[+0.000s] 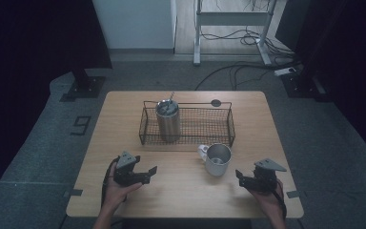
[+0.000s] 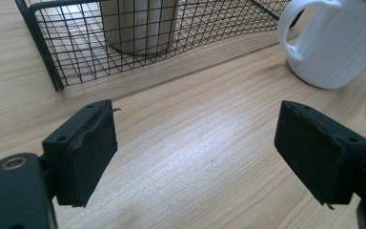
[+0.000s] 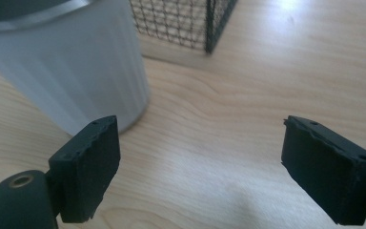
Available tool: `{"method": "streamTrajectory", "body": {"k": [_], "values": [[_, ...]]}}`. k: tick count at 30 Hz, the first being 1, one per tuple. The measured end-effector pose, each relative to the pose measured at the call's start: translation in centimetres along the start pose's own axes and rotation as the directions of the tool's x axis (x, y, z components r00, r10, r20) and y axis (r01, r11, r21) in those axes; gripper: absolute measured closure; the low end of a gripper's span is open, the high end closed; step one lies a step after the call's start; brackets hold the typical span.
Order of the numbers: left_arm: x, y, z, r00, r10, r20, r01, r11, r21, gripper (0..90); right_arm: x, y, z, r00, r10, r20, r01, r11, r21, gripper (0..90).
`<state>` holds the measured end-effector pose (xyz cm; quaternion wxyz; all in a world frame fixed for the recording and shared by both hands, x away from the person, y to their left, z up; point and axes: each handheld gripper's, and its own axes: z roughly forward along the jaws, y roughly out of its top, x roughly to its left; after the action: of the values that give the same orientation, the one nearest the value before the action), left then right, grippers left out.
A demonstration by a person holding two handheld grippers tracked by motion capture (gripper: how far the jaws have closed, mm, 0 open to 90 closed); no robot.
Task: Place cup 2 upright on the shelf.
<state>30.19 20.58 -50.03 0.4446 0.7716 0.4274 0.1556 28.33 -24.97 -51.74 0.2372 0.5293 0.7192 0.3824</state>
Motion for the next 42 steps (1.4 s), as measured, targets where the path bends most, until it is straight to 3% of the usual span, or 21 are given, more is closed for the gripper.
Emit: {"method": "streamTrajectory", "body": {"k": [8,11,13,17,33,42], "values": [[-0.2,0.0,0.0,1.0,0.008,0.0,-0.008,1.0,0.004,14.6,0.8,1.2,-0.6,0.9988,0.001,-0.05,-0.003,0.999,-0.043,12.6],[-0.2,0.0,-0.1,0.9994,-0.014,0.03,0.014,0.9999,0.003,14.7,1.1,1.5,-0.8,0.998,0.003,-0.063,-0.007,0.999,-0.054,12.6],[-0.8,0.3,-0.2,0.9997,0.022,-0.012,-0.022,0.9998,0.003,14.7,1.2,1.6,-0.8,0.9977,0.005,-0.067,-0.009,0.998,-0.06,12.6],[-1.4,0.6,-0.4,0.9991,0.042,0.004,-0.042,0.9991,-0.008,14.5,1.5,2.0,-0.9,0.9963,0.008,-0.085,-0.014,0.998,-0.069,12.5],[-0.7,0.3,-0.3,0.9995,0.008,0.032,-0.008,0.9999,-0.007,14.6,3.3,3.5,-0.4,0.9889,-0.014,-0.148,0.001,0.996,-0.088,11.2],[-0.6,0.0,0.1,0.9994,0.003,0.034,-0.004,1.0,0.008,14.6,4.3,4.0,0.6,0.9856,-0.034,-0.165,0.021,0.997,-0.078,4.4]]}}
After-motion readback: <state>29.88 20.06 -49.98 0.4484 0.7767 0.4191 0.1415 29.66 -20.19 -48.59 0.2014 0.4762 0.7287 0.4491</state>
